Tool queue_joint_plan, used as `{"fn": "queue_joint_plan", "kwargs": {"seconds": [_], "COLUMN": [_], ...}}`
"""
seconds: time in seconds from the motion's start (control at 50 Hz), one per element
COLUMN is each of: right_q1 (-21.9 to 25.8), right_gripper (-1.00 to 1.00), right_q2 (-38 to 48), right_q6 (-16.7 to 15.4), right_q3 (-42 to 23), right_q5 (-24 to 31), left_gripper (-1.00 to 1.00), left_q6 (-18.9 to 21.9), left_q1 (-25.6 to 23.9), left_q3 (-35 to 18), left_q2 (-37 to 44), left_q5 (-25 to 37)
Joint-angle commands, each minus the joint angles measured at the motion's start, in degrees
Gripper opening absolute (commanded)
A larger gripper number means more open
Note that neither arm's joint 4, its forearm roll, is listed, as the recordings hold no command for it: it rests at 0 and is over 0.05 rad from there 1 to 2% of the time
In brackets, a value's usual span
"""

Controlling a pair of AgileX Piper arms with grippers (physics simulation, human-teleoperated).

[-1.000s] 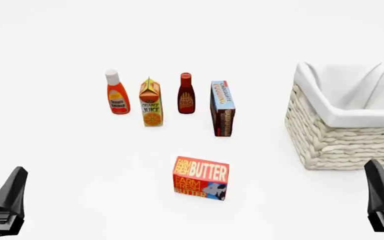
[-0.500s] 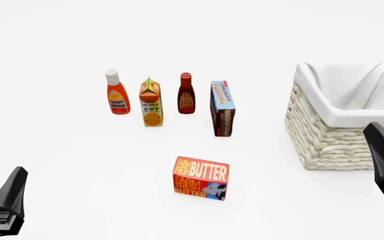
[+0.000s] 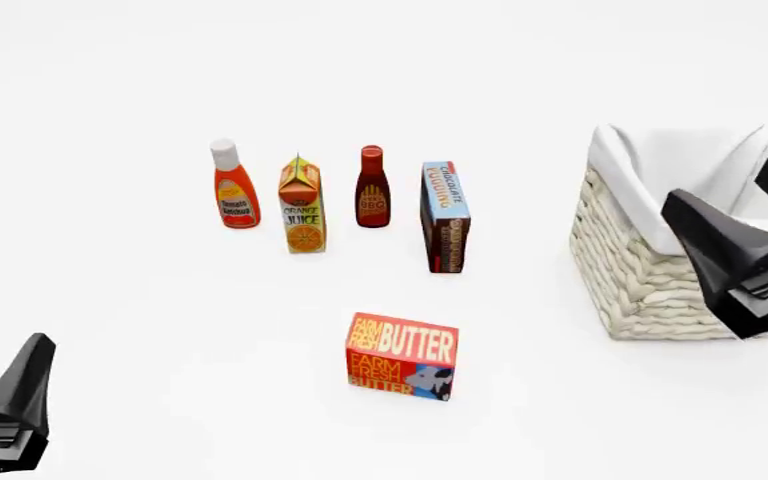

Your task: Pick the butter and place it in the basket.

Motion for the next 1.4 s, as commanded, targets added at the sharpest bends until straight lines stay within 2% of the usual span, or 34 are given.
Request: {"fn": "queue_joint_plan", "kwargs": {"seconds": [0.02,0.16,0.44,0.66,0.8,1.08,1.24,1.4], "right_q1": [4.7,6.0,8.4,15.0,17.5,23.9,26.0,28.4], "right_gripper": [1.0,1.0,1.0,1.0,1.0,1.0,1.0,1.0], "right_q2": [4.6,8.6,16.4,20.8,24.4,33.1,37.1,40.0], "right_q6": [-4.5,-7.5,-8.1,-12.9,-14.5,-19.8,-23.2,-24.9], "right_q3": [-5.0,-9.7,-19.8,-24.3,-27.7,-37.3,-41.8,-43.1], "right_q5": [2.4,4.0,10.8,14.6,16.6,23.2,25.1,27.8], "left_gripper": [1.0,1.0,1.0,1.0,1.0,1.0,1.0,1.0], "left_q6": [0.0,0.0,0.0,0.0,0.0,0.0,0.0,0.0], "left_q1": [0.0,0.0,0.0,0.0,0.0,0.0,0.0,0.0], "left_q3": [0.0,0.0,0.0,0.0,0.0,0.0,0.0,0.0], "left_q2": [0.0,0.0,0.0,0.0,0.0,0.0,0.0,0.0], "left_q5": [0.0,0.0,0.0,0.0,0.0,0.0,0.0,0.0]}}
